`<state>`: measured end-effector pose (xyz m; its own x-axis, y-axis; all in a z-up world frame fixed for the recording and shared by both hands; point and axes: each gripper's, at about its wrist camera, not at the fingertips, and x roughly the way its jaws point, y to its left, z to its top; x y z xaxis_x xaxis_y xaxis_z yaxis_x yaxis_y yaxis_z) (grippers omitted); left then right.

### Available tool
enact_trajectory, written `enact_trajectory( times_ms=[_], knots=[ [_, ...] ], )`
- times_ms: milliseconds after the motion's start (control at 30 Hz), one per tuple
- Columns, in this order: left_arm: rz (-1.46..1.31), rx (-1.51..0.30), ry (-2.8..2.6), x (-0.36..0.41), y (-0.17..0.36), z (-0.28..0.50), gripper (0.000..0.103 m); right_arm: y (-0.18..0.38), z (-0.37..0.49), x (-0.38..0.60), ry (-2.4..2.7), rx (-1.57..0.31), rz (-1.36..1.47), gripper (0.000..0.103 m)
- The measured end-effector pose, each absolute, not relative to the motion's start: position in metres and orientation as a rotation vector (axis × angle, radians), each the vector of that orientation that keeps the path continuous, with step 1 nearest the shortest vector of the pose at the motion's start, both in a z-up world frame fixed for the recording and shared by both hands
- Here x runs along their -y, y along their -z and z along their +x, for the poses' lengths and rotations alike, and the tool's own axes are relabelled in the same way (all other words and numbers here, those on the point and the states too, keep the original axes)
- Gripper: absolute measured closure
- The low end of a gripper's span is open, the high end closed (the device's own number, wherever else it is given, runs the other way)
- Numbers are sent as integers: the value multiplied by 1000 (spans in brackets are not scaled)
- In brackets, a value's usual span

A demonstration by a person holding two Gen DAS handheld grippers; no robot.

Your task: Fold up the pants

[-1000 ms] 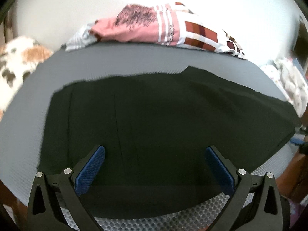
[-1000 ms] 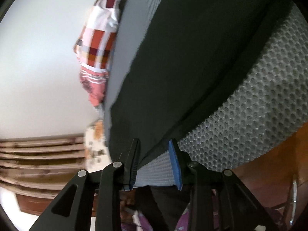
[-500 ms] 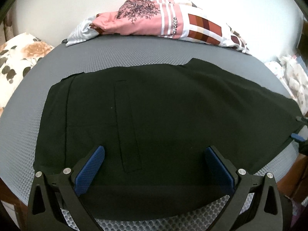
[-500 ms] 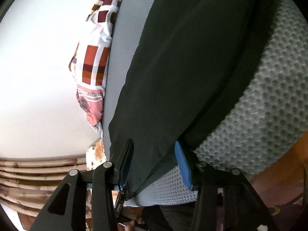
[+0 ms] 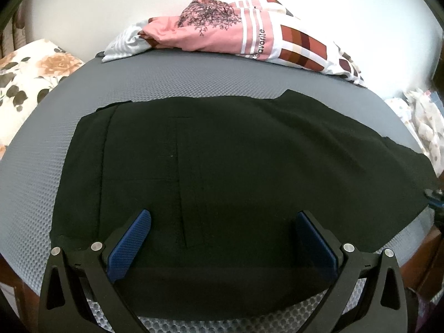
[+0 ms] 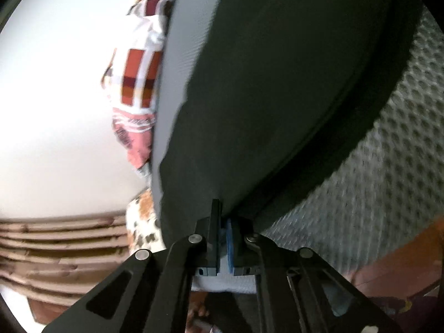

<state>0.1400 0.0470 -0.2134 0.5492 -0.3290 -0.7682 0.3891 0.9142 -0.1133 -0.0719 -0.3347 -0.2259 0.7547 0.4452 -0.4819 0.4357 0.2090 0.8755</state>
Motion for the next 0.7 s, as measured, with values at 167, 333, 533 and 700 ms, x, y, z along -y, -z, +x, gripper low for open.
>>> enact_trajectory(
  times_ms=[167, 333, 533, 700],
  knots=[
    [68, -896, 431, -48, 213, 141, 0, 231, -74, 332, 23, -873, 1323, 99],
    [103, -897, 420, -46, 213, 140, 0, 241, -75, 333, 10, -863, 1375, 103],
    [118, -898, 413, -45, 214, 140, 0, 243, -78, 334, -3, -868, 1397, 102],
    [117, -897, 411, -44, 214, 139, 0, 244, -84, 338, -20, -882, 1431, 98]
  ],
)
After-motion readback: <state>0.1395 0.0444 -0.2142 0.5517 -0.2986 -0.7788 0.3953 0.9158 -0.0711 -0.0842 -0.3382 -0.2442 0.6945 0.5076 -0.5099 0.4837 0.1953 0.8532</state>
